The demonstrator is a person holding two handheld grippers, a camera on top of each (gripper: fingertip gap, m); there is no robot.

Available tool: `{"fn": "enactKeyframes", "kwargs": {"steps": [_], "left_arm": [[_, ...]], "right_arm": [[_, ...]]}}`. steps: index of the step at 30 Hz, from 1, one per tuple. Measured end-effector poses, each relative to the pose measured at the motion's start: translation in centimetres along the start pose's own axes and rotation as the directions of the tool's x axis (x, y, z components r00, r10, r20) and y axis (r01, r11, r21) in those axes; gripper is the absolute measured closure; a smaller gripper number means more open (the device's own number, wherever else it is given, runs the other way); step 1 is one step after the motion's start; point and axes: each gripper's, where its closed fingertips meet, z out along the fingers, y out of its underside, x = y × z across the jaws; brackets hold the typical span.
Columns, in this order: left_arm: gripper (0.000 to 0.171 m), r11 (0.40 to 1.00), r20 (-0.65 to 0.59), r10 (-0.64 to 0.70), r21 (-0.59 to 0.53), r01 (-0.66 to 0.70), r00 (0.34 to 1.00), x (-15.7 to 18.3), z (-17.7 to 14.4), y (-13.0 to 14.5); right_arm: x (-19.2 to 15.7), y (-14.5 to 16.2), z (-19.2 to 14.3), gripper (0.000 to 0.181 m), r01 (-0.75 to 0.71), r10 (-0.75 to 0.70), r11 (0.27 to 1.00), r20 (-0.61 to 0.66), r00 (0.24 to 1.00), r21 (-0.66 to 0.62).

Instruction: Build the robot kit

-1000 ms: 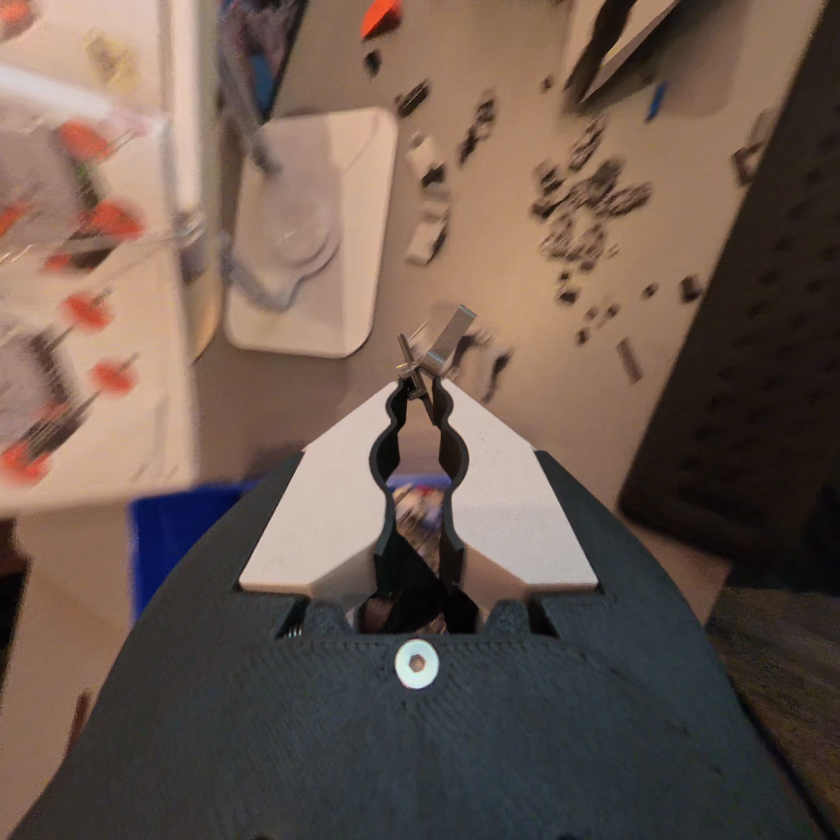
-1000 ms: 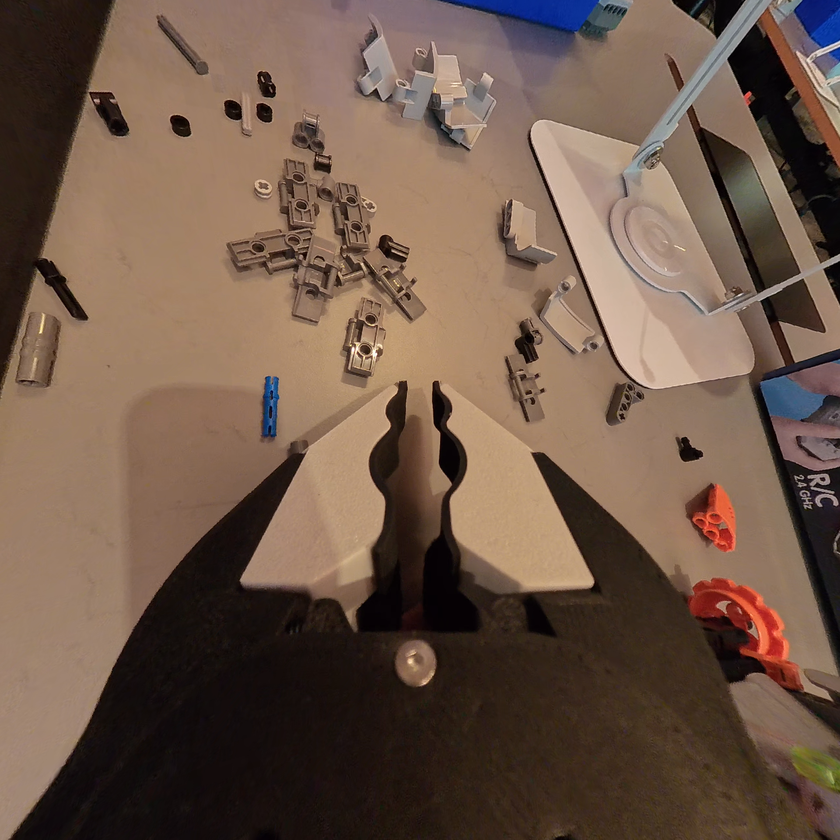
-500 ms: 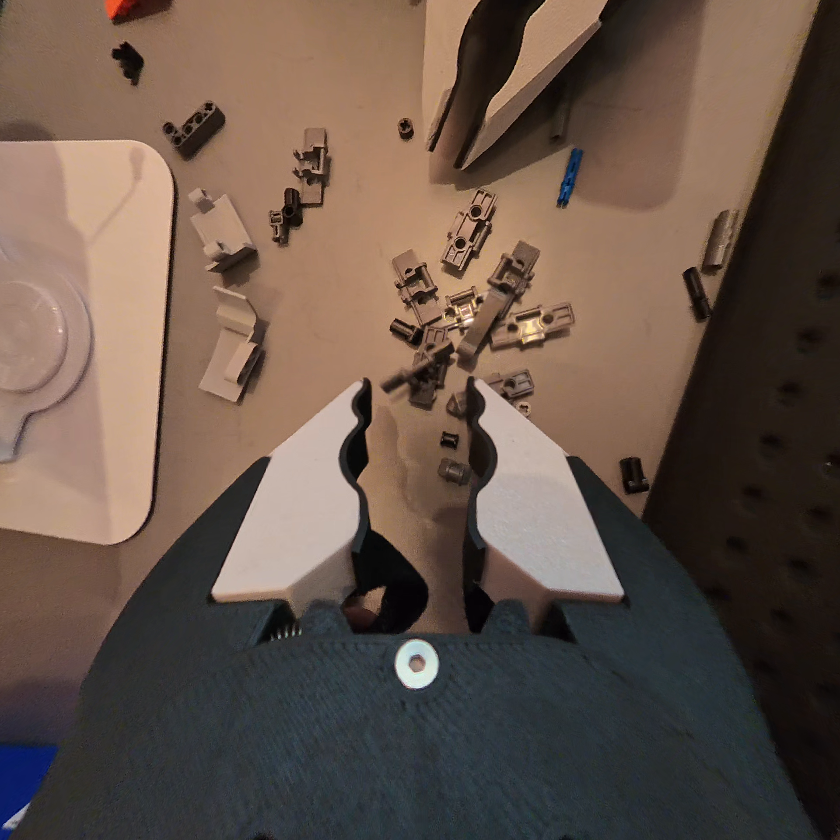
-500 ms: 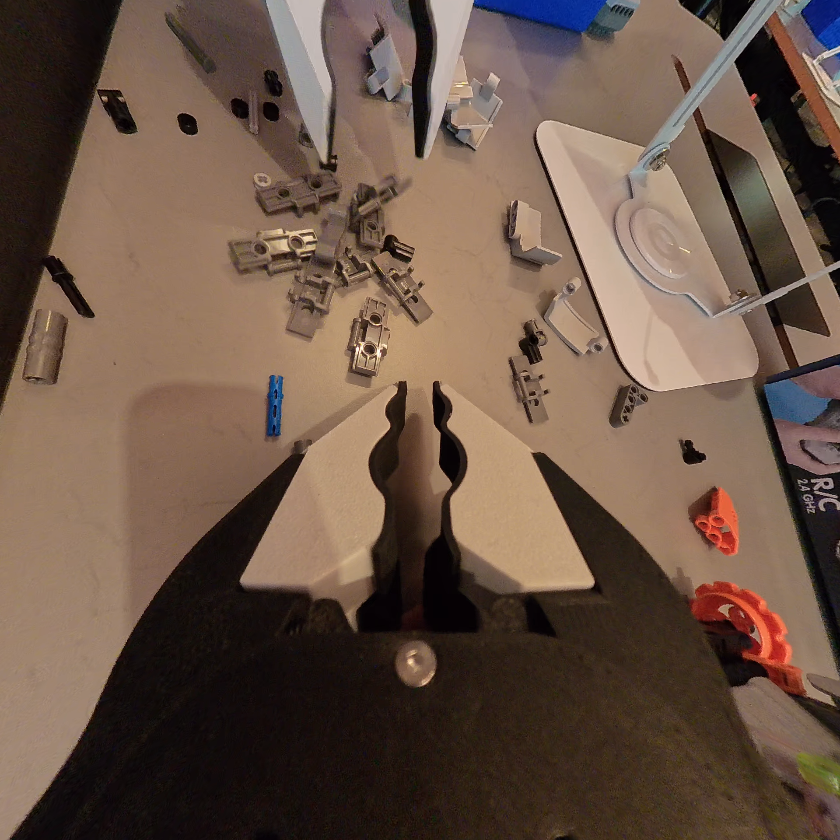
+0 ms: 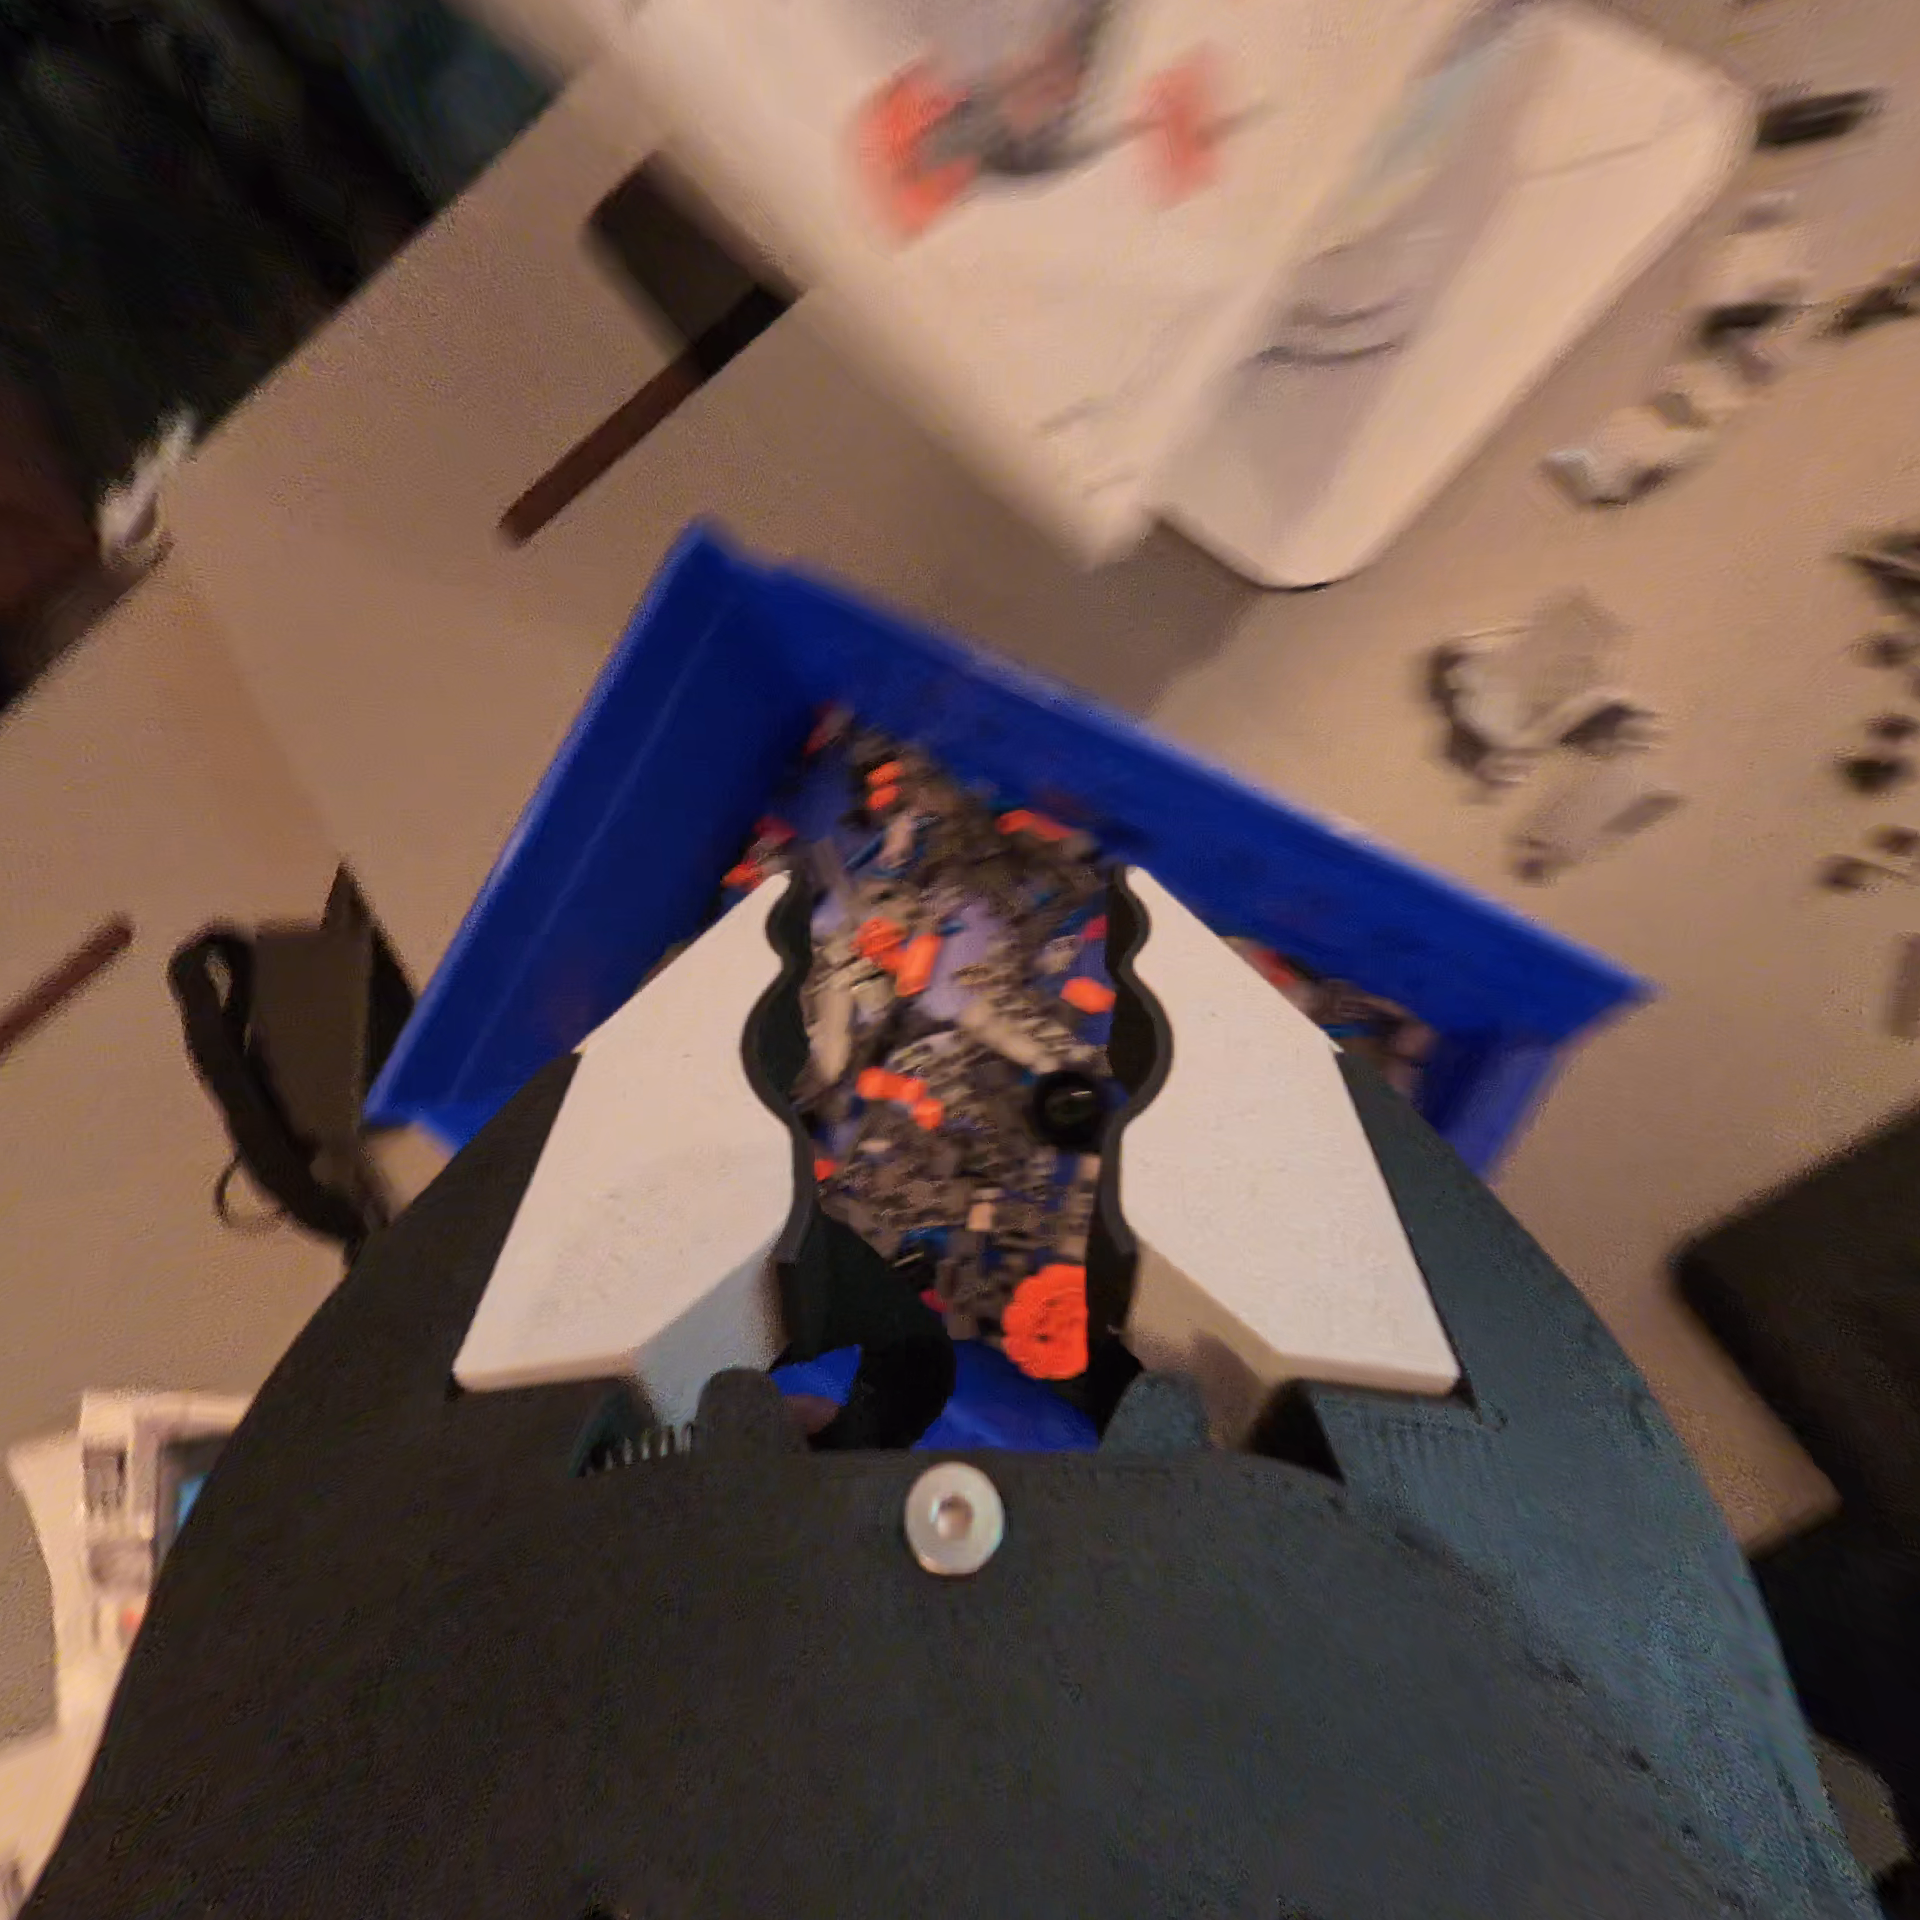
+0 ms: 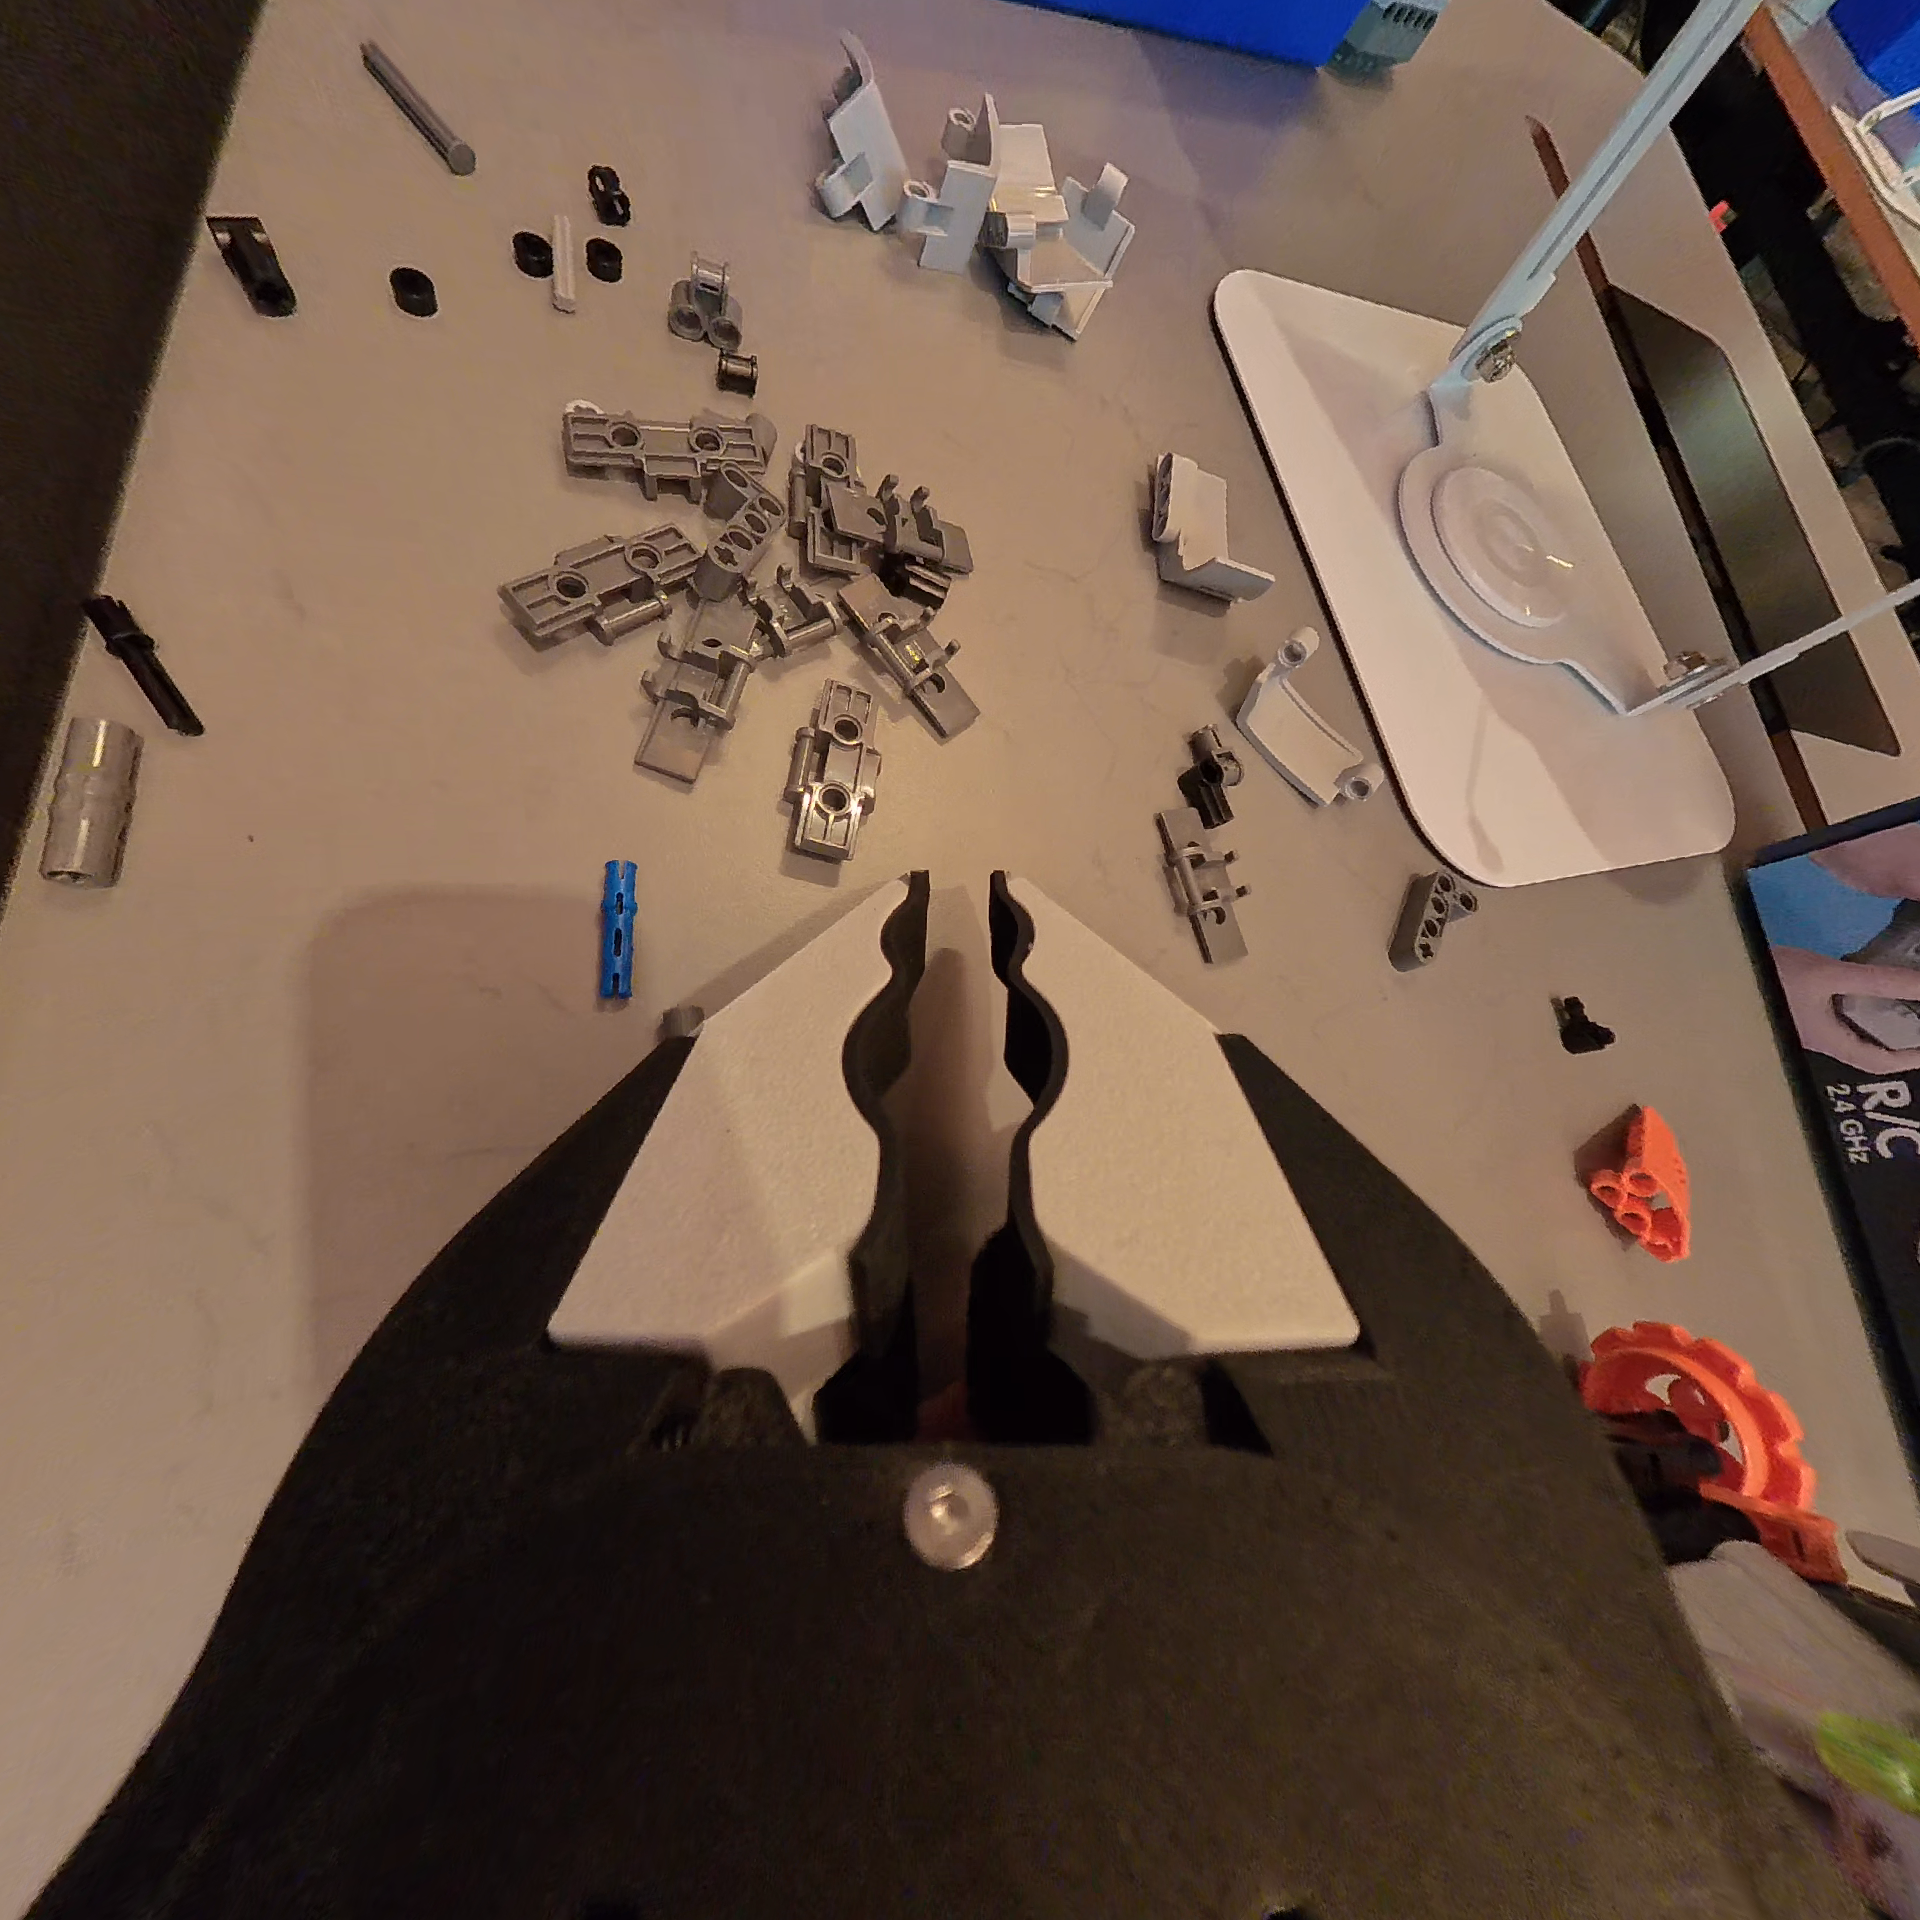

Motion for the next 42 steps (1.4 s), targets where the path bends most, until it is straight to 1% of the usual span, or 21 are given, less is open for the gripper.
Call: {"fn": "enactKeyframes", "kwargs": {"steps": [1,2,3,4,5,6,8,10,12,14,15,17,19,20,21,24,25,29,32,36,42], "left_arm": [[0.116,0.998,0.063,-0.054,-0.016,0.055,0.997,-2.9,1.0,1.2],[0.115,0.994,0.069,-0.092,-0.052,0.096,0.993,-4.4,2.2,2.5],[0.108,0.985,0.04,-0.13,-0.112,0.133,0.991,-5.0,3.7,4.1],[0.106,0.978,0.058,-0.137,-0.151,0.144,0.989,-6.1,5.2,5.2],[0.11,0.975,0.094,-0.113,-0.184,0.129,0.989,-7.2,6.4,6.1],[0.109,0.961,0.11,-0.095,-0.248,0.119,0.989,-7.9,7.6,7.4],[0.096,0.926,0.104,-0.108,-0.351,0.139,0.989,-8.3,9.6,9.2],[0.09,0.895,0.161,-0.065,-0.428,0.129,0.985,-9.6,10.8,10.4],[0.094,0.868,0.151,-0.136,-0.458,0.191,0.979,-9.6,11.8,11.0],[0.095,0.837,0.148,-0.135,-0.513,0.193,0.98,-9.5,12.4,11.8],[0.095,0.835,0.137,-0.156,-0.511,0.204,0.978,-9.3,12.6,11.6],[0.096,0.81,0.119,-0.207,-0.536,0.239,0.971,-8.8,13.2,12.0],[0.115,0.809,0.083,-0.27,-0.52,0.272,0.959,-8.3,13.6,11.5],[0.116,0.805,0.085,-0.278,-0.522,0.28,0.957,-8.3,13.7,11.5],[0.124,0.806,0.1,-0.277,-0.518,0.287,0.956,-8.5,13.7,11.5],[0.134,0.808,0.106,-0.302,-0.499,0.314,0.947,-8.7,13.7,11.5],[0.144,0.814,0.114,-0.286,-0.496,0.304,0.952,-8.8,13.7,11.5],[0.146,0.823,0.135,-0.269,-0.482,0.3,0.954,-8.7,13.7,11.5],[0.162,0.84,0.123,-0.273,-0.453,0.299,0.954,-8.6,13.1,10.8],[0.162,0.859,0.074,-0.277,-0.427,0.281,0.958,-7.6,12.2,10.4],[0.162,0.903,-0.046,-0.272,-0.357,0.239,0.961,-4.9,10.1,8.4]], "right_arm": [[0.0,0.0,0.0,0.172,0.002,-0.002,1.0,-0.001,1.0,-0.002],[0.0,0.0,0.0,0.172,0.004,-0.004,1.0,-0.001,1.0,-0.003],[0.0,0.0,0.0,0.172,0.003,-0.003,1.0,-0.002,1.0,-0.004],[0.0,0.1,0.0,0.172,0.001,-0.002,1.0,-0.002,1.0,-0.005],[0.0,0.1,0.0,0.172,0.001,-0.001,1.0,-0.002,1.0,-0.005],[0.0,0.0,0.0,0.172,0.0,0.0,1.0,-0.001,1.0,-0.004],[0.0,0.0,0.0,0.172,-0.001,0.001,1.0,0.0,1.0,-0.003],[-0.1,0.0,0.0,0.172,-0.001,0.001,1.0,0.003,1.0,-0.002],[-0.1,0.0,0.0,0.172,-0.003,0.003,1.0,0.005,1.0,0.0],[-0.1,0.0,0.0,0.172,-0.005,0.005,1.0,0.008,1.0,0.003],[-0.1,0.0,0.0,0.172,-0.006,0.006,1.0,0.01,1.0,0.004],[-0.1,-0.1,0.0,0.172,-0.006,0.006,1.0,0.014,1.0,0.005],[-0.2,-0.1,0.0,0.172,-0.003,0.003,1.0,0.016,1.0,0.006],[-0.2,-0.1,0.0,0.172,-0.002,0.001,1.0,0.016,1.0,0.007],[-0.3,-0.1,0.0,0.172,-0.001,0.001,1.0,0.018,1.0,0.007],[-0.3,-0.1,-0.1,0.172,0.0,0.0,1.0,0.019,1.0,0.007],[-0.3,-0.1,-0.1,0.172,-0.001,0.001,1.0,0.019,1.0,0.008],[-0.3,-0.1,-0.1,0.172,-0.002,0.002,1.0,0.021,1.0,0.008],[-0.3,-0.1,-0.1,0.172,0.0,0.0,1.0,0.02,1.0,0.007],[-0.3,-0.1,-0.1,0.172,-0.002,0.002,1.0,0.021,1.0,0.007],[-0.3,-0.1,0.0,0.172,-0.003,0.003,1.0,0.022,1.0,0.008]]}}
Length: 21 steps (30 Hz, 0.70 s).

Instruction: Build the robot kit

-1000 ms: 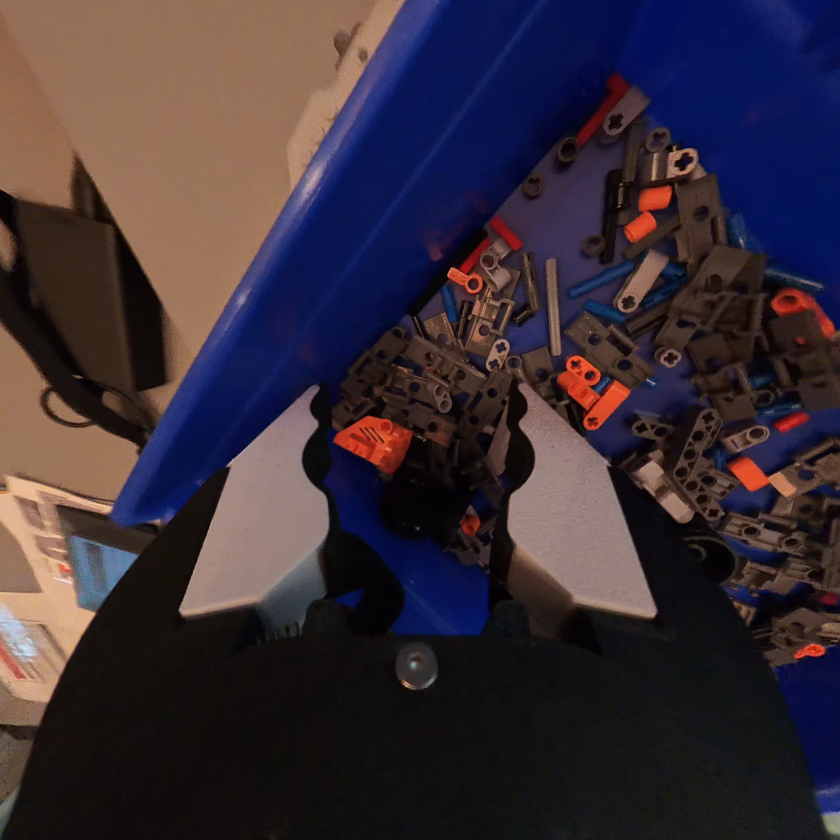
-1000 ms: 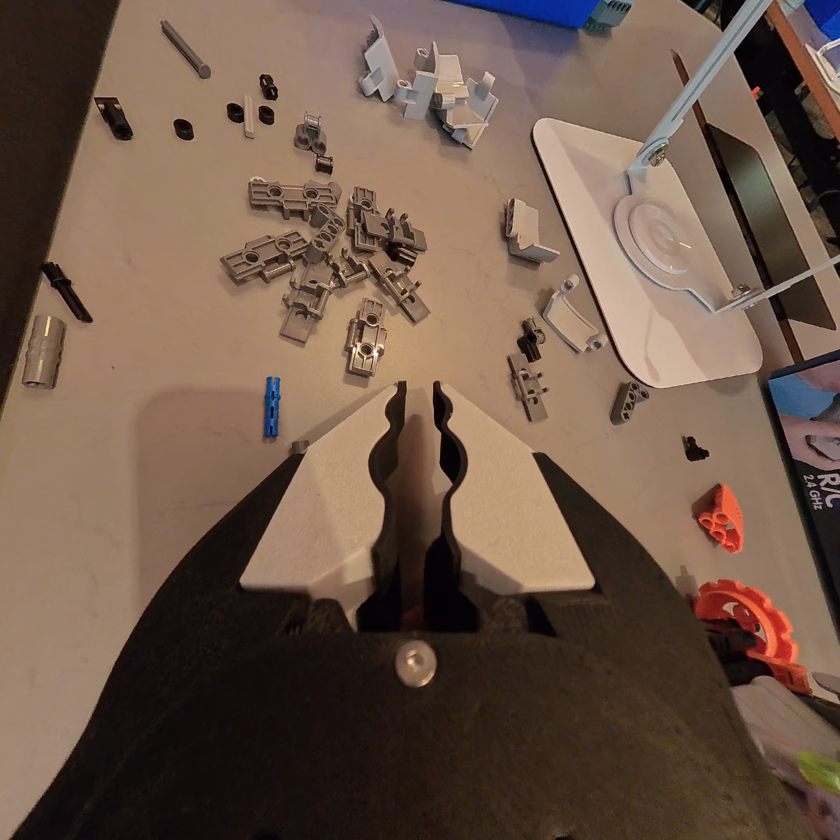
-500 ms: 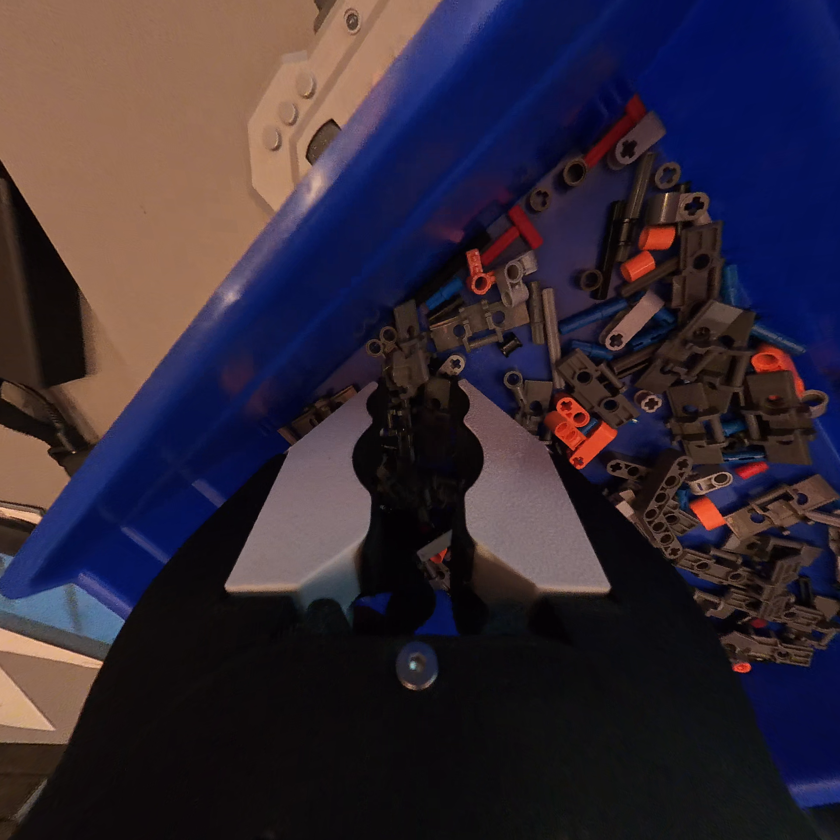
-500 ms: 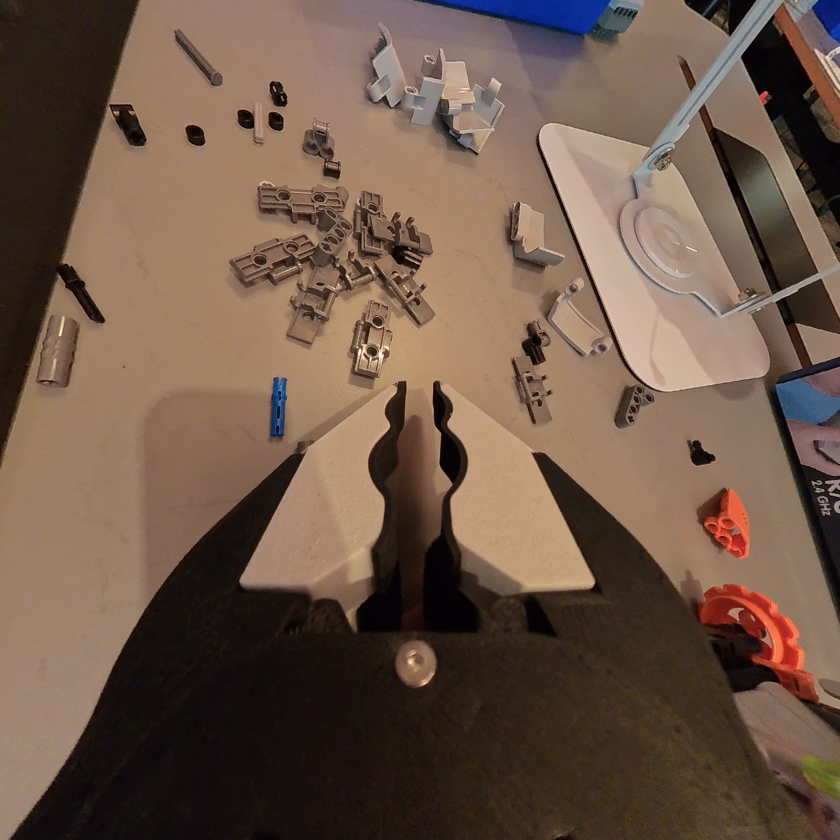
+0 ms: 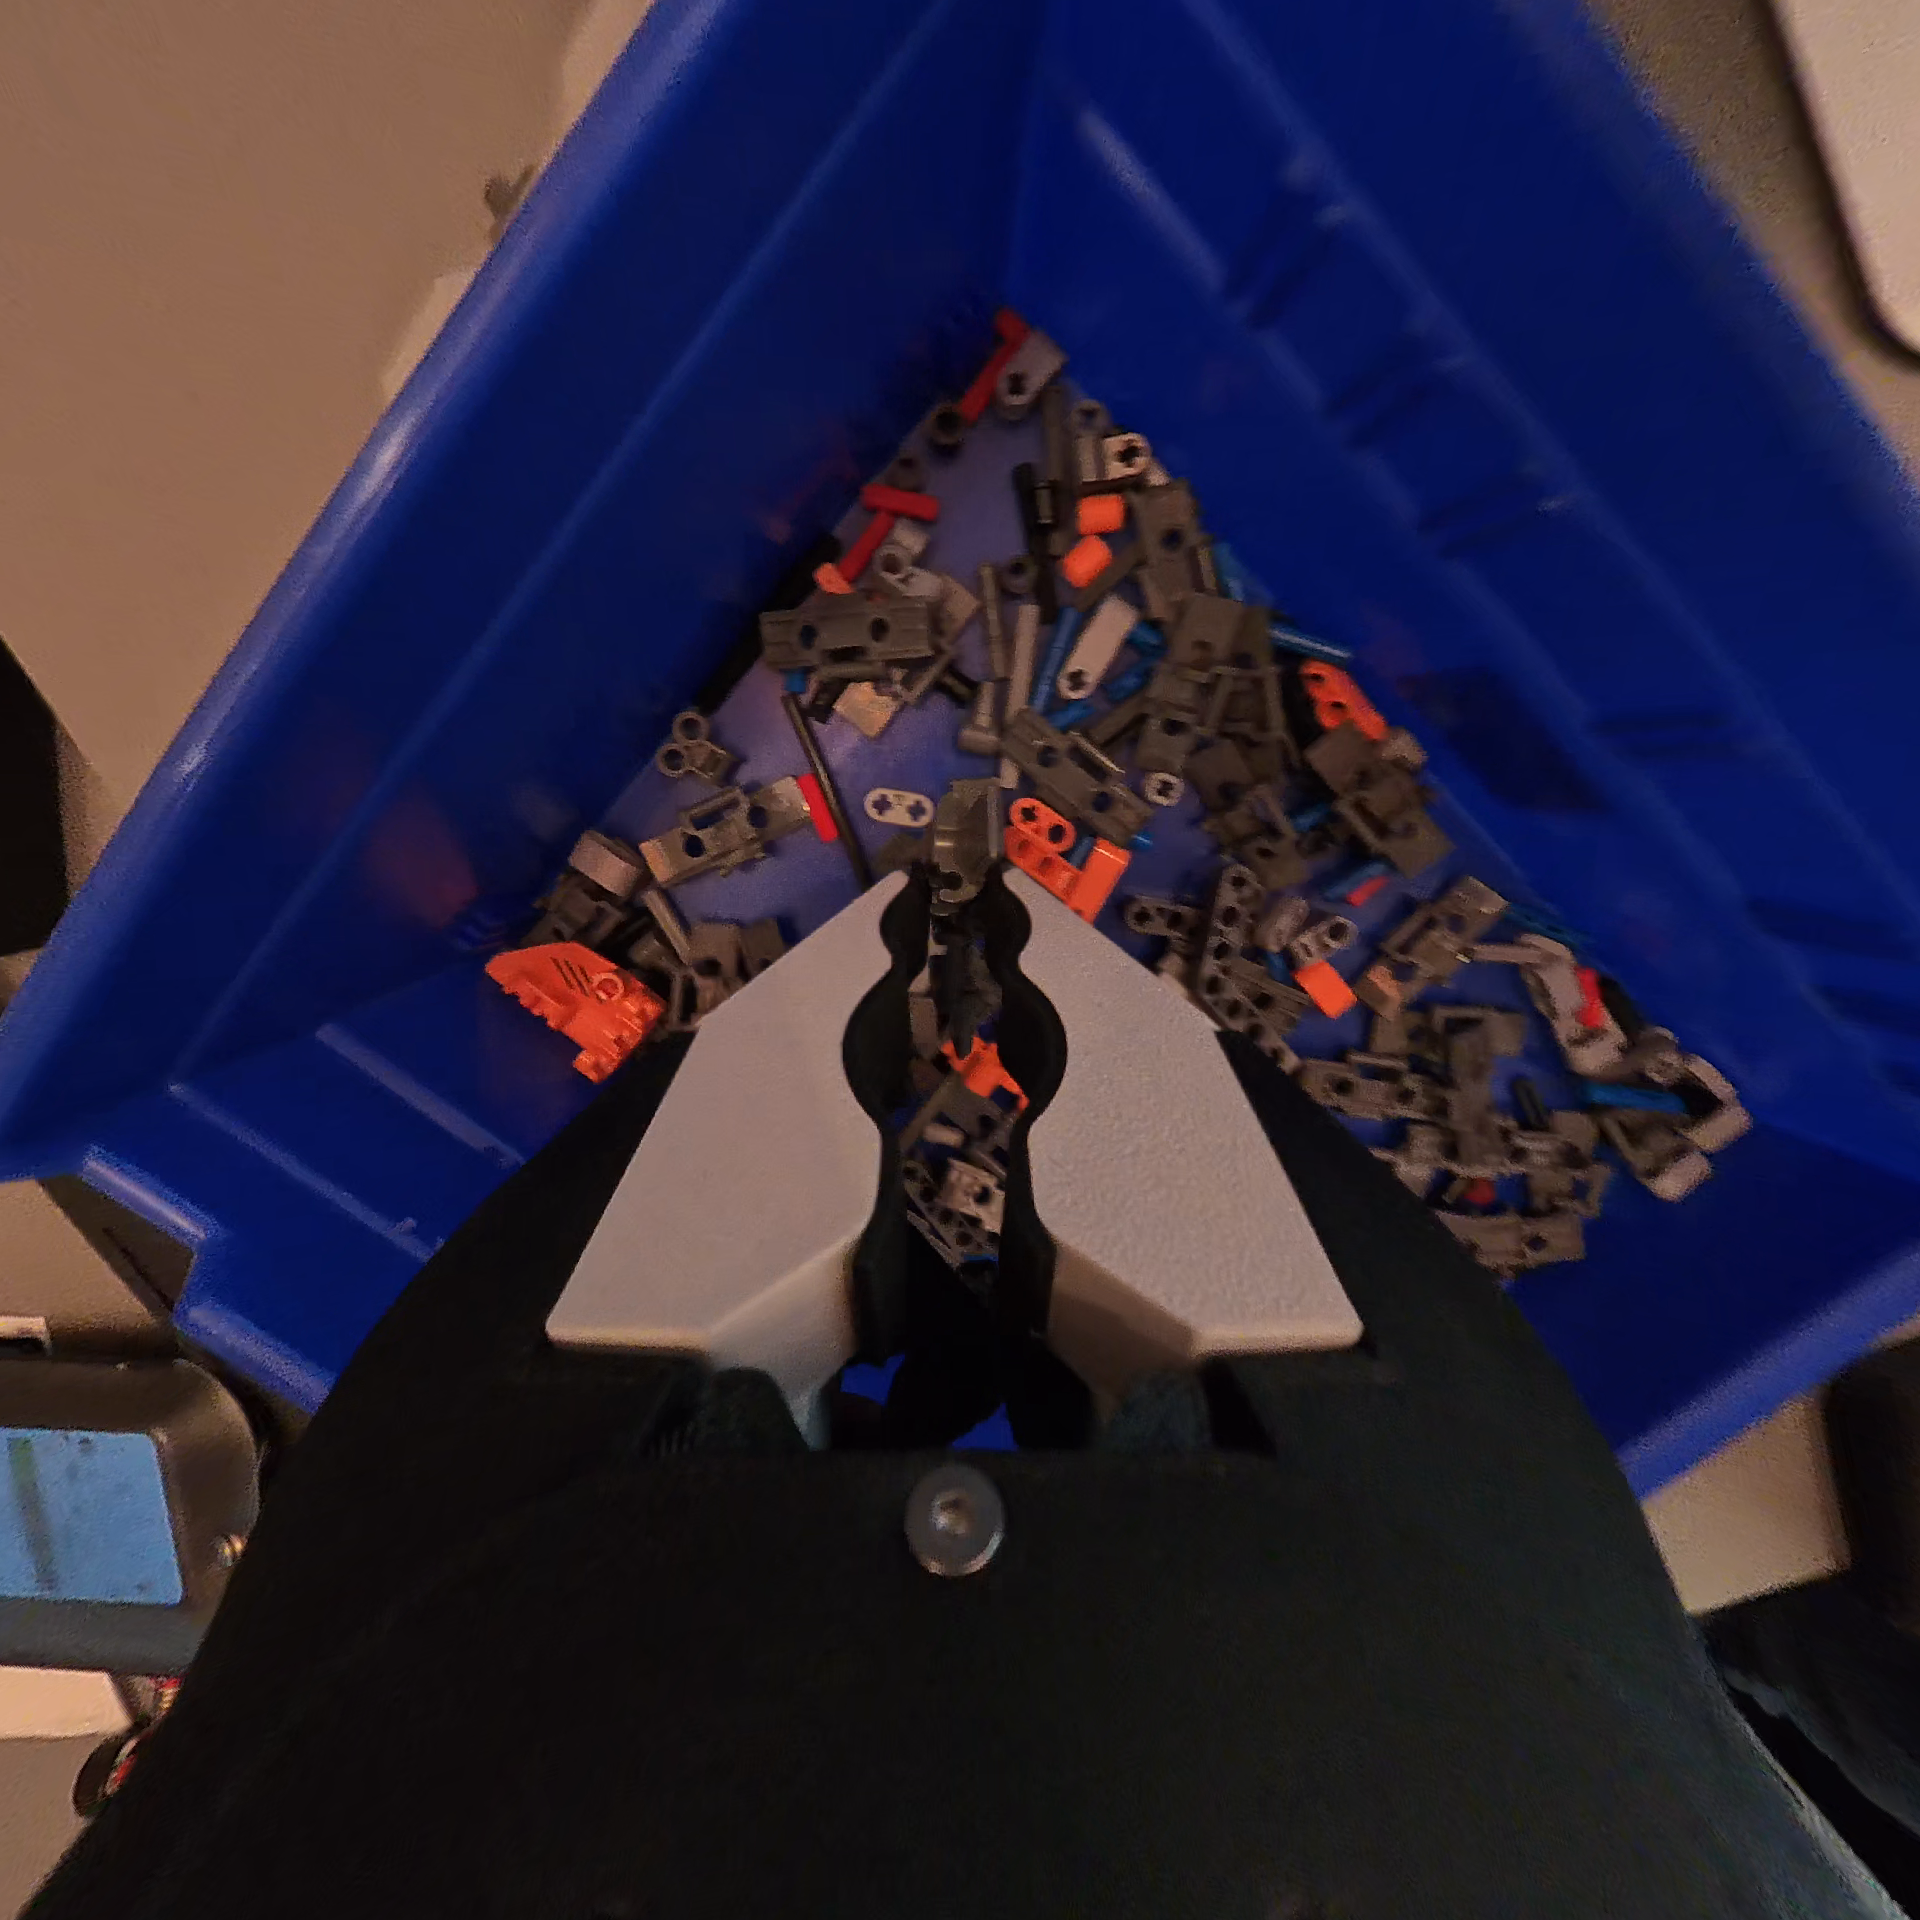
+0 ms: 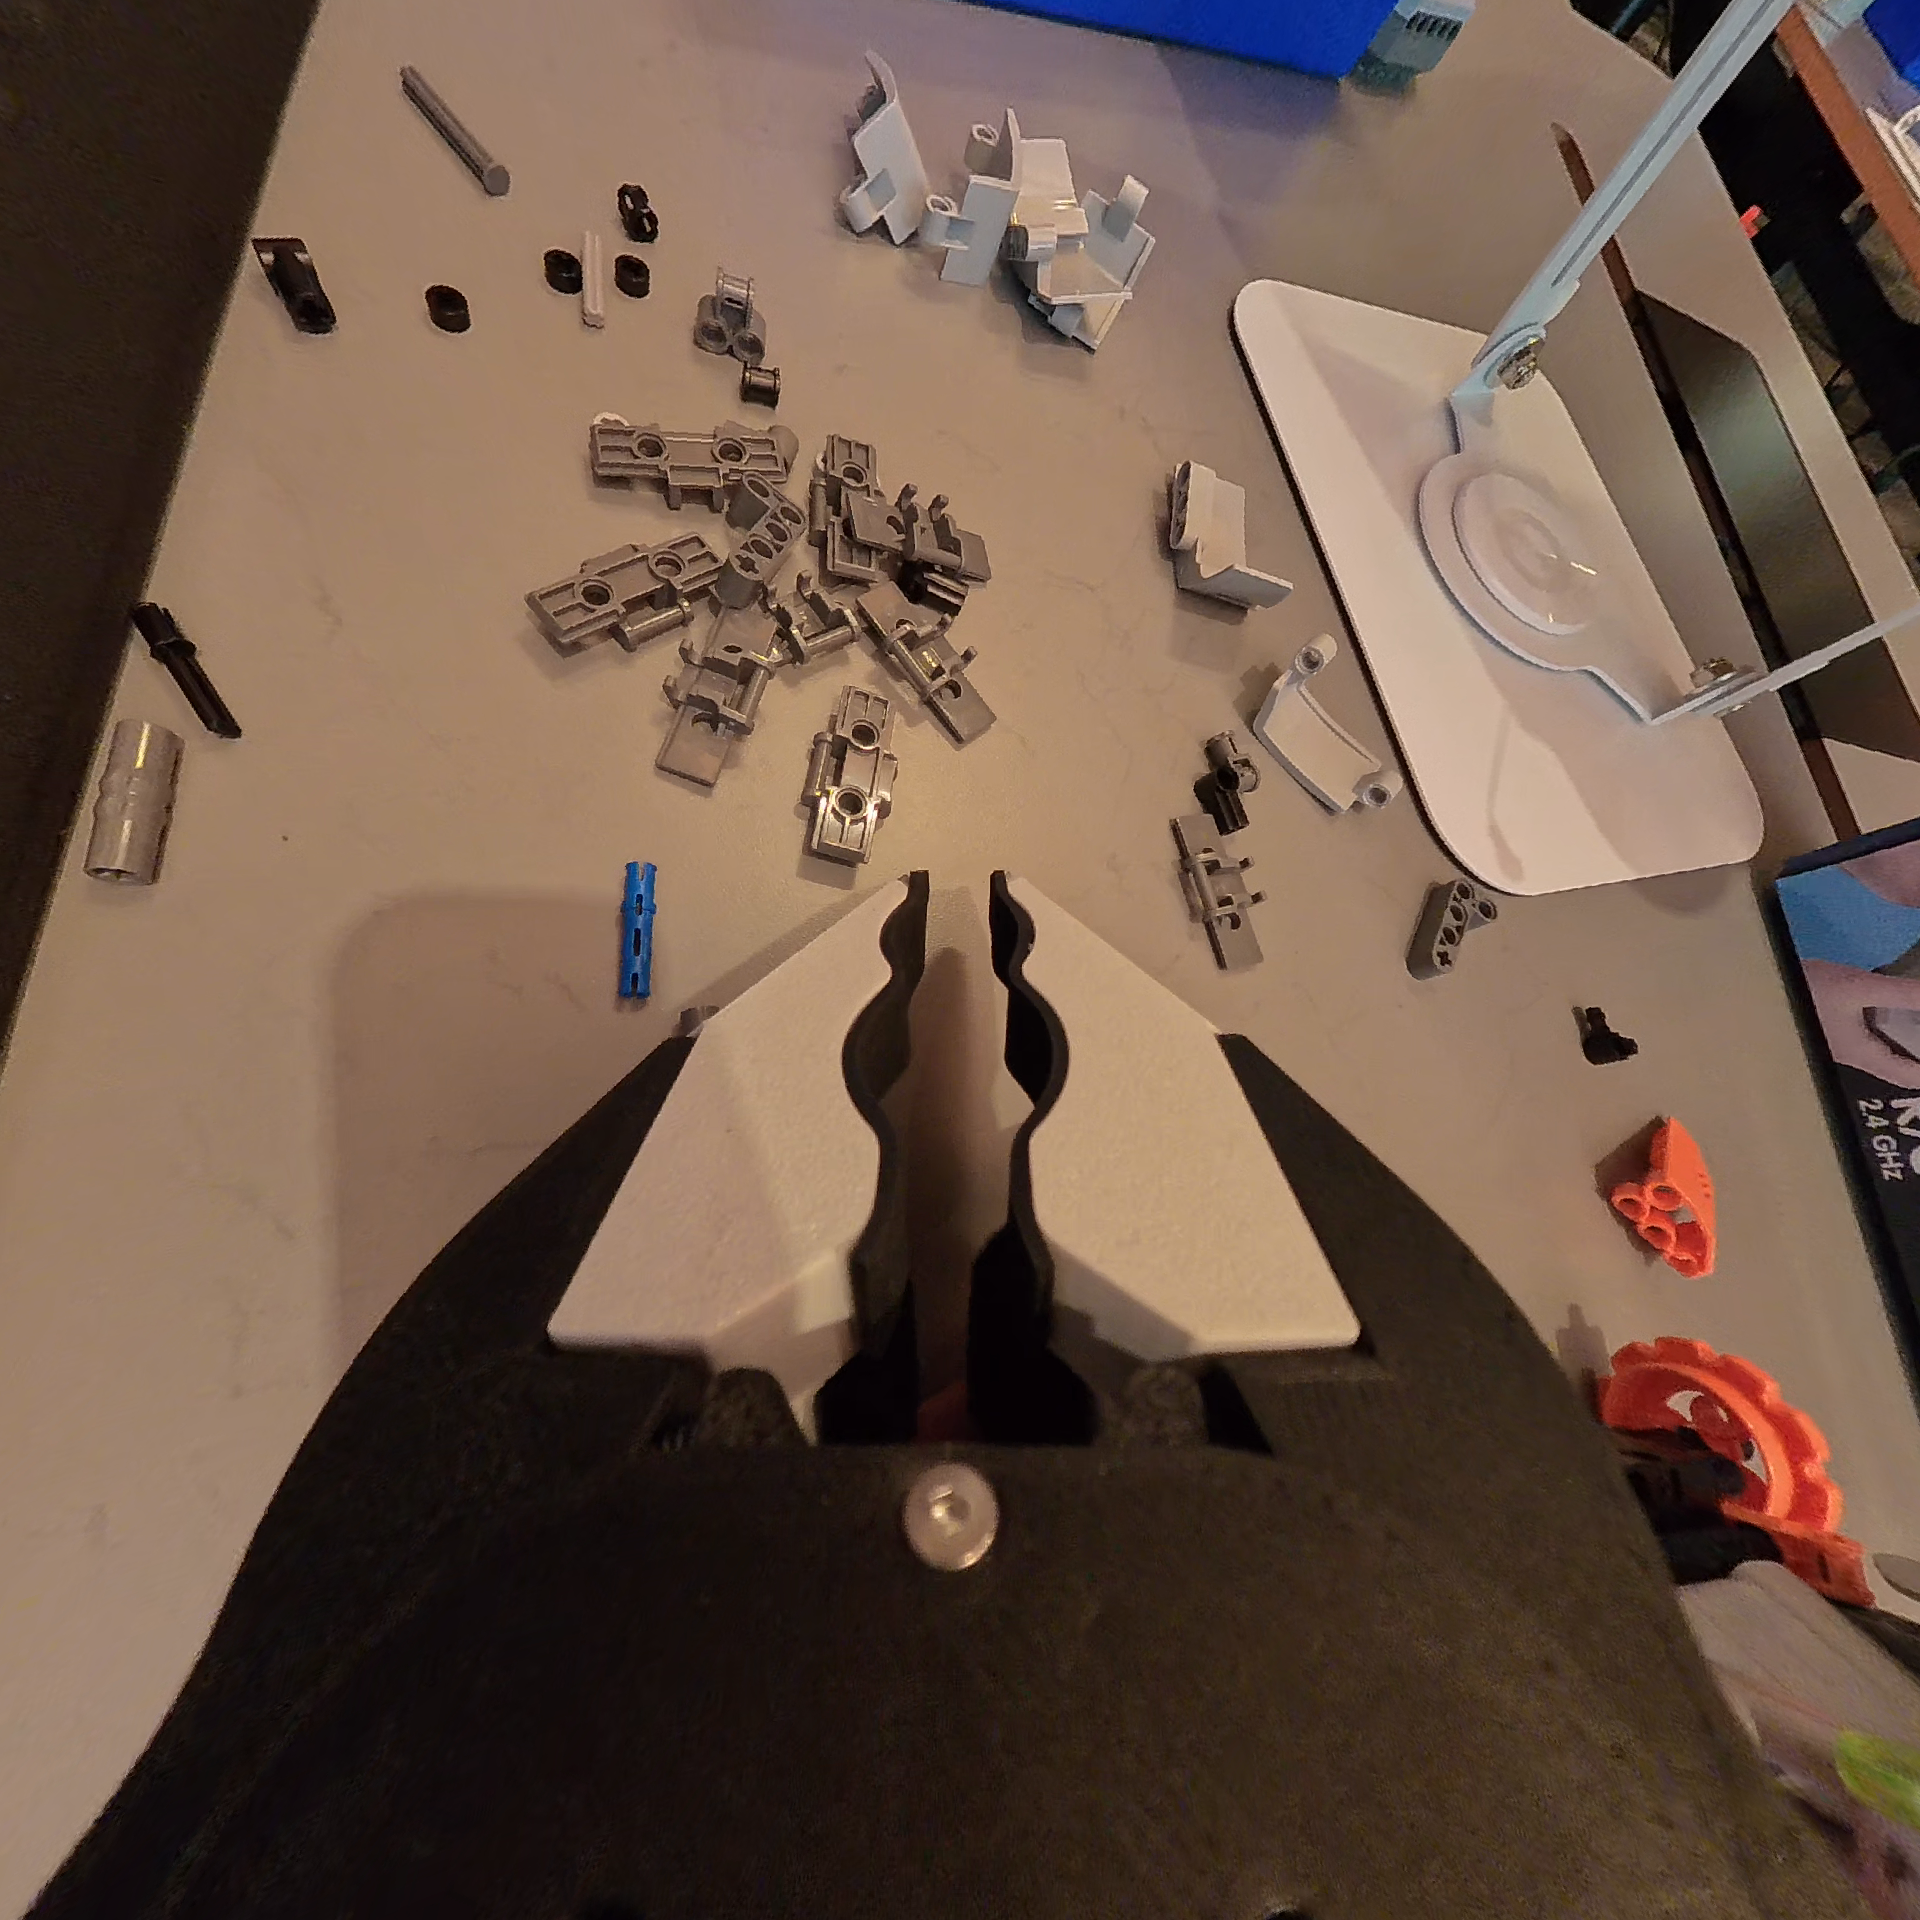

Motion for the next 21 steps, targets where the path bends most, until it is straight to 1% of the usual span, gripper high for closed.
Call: {"fn": "enactKeyframes", "kwargs": {"steps": [4,7,9,11,13,15,16,18,19,21], "left_arm": [[0.162,0.997,-0.062,0.054,0.053,-0.051,0.997,3.1,-2.8,-0.6],[0.162,0.985,-0.098,0.134,0.12,-0.122,0.986,6.6,-5.9,-1.5],[0.162,0.964,-0.114,0.219,0.177,-0.197,0.969,10.1,-8.2,-2.5],[0.162,0.931,-0.151,0.316,0.242,-0.275,0.937,14.6,-10.3,-3.4],[0.162,0.889,-0.172,0.415,0.286,-0.358,0.893,19.4,-11.2,-4.1],[0.162,0.839,-0.166,0.516,0.297,-0.457,0.84,24.4,-10.5,-4.5],[0.162,0.811,-0.188,0.568,0.296,-0.505,0.802,27.3,-9.5,-4.4],[0.162,0.756,-0.205,0.648,0.298,-0.583,0.734,32.2,-7.0,-4.3],[0.161,0.737,-0.242,0.673,0.299,-0.606,0.699,34.5,-5.6,-4.0],[0.162,0.705,-0.269,0.709,0.283,-0.65,0.652,37.5,-2.6,-3.7]], "right_arm": [[0.0,0.0,0.0,0.172,-0.002,0.002,1.0,0.0,1.0,0.0],[0.0,0.0,0.0,0.172,0.0,0.0,1.0,0.0,1.0,0.0],[0.0,0.0,0.0,0.172,0.0,0.0,1.0,0.0,1.0,-0.001],[0.0,0.0,0.0,0.172,0.0,0.0,1.0,0.0,1.0,-0.002],[0.0,0.0,0.0,0.172,0.001,-0.001,1.0,-0.001,1.0,-0.002],[0.0,0.0,0.0,0.172,0.001,-0.001,1.0,-0.002,1.0,-0.003],[0.0,0.0,0.0,0.172,0.0,0.0,1.0,-0.002,1.0,-0.003],[0.1,0.0,0.0,0.172,-0.002,0.002,1.0,-0.003,1.0,0.0],[0.0,0.0,0.0,0.172,-0.003,0.003,1.0,-0.003,1.0,0.0],[0.0,0.0,0.0,0.172,-0.001,0.002,1.0,-0.003,1.0,0.001]]}}
